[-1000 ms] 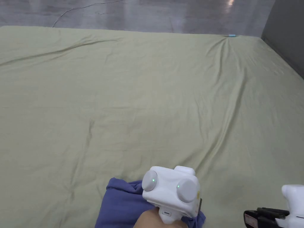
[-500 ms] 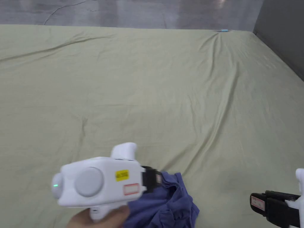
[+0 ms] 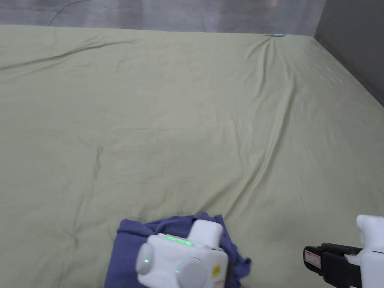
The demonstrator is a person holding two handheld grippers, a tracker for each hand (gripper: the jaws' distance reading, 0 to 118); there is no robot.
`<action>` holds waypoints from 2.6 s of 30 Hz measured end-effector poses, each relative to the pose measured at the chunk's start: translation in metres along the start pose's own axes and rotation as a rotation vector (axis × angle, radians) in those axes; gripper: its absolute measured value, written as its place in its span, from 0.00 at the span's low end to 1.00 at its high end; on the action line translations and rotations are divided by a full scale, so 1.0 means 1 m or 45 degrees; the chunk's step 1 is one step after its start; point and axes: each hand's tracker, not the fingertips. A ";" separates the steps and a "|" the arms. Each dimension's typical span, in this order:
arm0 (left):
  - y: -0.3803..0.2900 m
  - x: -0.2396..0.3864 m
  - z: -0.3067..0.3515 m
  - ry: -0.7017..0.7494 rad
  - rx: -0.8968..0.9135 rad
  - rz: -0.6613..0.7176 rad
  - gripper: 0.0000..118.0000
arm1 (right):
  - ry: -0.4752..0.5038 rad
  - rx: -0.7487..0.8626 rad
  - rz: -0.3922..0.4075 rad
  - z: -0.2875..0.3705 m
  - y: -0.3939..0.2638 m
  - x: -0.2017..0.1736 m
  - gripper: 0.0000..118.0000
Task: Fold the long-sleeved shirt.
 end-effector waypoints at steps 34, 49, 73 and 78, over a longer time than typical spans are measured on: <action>-0.060 -0.209 0.147 0.049 0.193 0.614 0.00 | 0.048 -0.356 0.217 -0.217 0.019 -0.075 0.00; -0.050 -0.250 0.064 -0.384 0.018 0.832 0.98 | 0.201 -0.382 0.127 -0.216 0.024 -0.050 0.00; -0.036 -0.253 0.047 -0.659 0.002 0.865 0.05 | 0.295 -0.402 -0.088 -0.204 0.030 -0.050 0.00; -0.023 -0.253 0.092 -0.497 -0.006 0.705 0.05 | 0.128 -0.364 0.012 -0.178 0.032 -0.120 0.00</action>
